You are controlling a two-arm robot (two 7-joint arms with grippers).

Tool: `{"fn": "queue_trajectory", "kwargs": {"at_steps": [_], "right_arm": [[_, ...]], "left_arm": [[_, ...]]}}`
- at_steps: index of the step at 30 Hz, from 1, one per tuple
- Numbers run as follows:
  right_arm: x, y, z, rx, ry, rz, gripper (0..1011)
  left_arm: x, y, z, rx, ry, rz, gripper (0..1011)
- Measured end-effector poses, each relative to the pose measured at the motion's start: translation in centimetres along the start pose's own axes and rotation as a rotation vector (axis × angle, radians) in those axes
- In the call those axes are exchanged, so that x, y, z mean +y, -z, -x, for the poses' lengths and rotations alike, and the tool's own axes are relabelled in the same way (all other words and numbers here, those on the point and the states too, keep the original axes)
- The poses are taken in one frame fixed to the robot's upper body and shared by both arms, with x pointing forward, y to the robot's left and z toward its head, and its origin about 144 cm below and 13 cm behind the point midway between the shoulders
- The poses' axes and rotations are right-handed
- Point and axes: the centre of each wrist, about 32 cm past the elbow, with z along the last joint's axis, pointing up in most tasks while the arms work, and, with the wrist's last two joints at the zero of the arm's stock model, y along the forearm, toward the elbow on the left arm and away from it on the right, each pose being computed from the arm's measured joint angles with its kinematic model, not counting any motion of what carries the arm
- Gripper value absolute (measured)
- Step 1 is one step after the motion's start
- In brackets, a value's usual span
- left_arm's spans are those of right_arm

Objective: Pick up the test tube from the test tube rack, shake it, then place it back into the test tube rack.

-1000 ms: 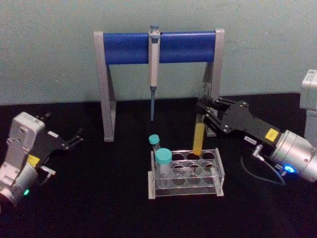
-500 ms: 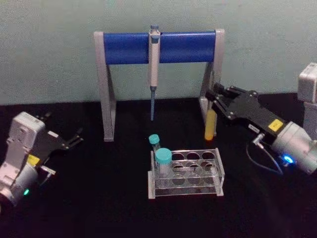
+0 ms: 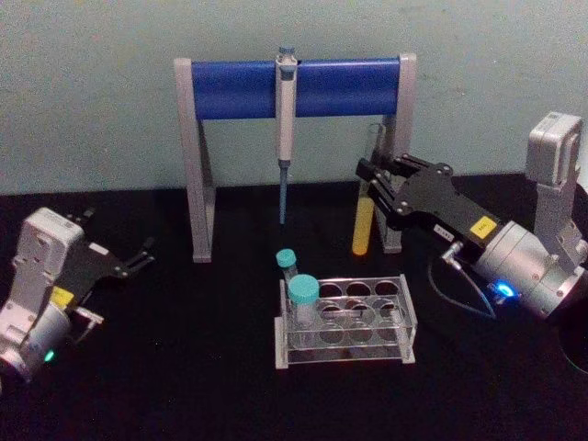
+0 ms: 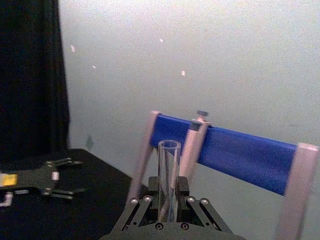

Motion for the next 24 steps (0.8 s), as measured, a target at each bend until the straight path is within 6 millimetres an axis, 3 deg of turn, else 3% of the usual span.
{"fn": "queue_trajectory", "kwargs": {"at_steps": [14, 24], "right_arm": [[-2.2, -1.0, -0.2, 0.037, -0.131, 0.015, 229], [-3.7, -2.2, -0.9, -0.037, -0.060, 0.097, 229]], "left_arm": [[0.0, 0.0, 0.0, 0.000, 0.000, 0.000, 1001], [0.0, 0.0, 0.0, 0.000, 0.000, 0.000, 1001]]}}
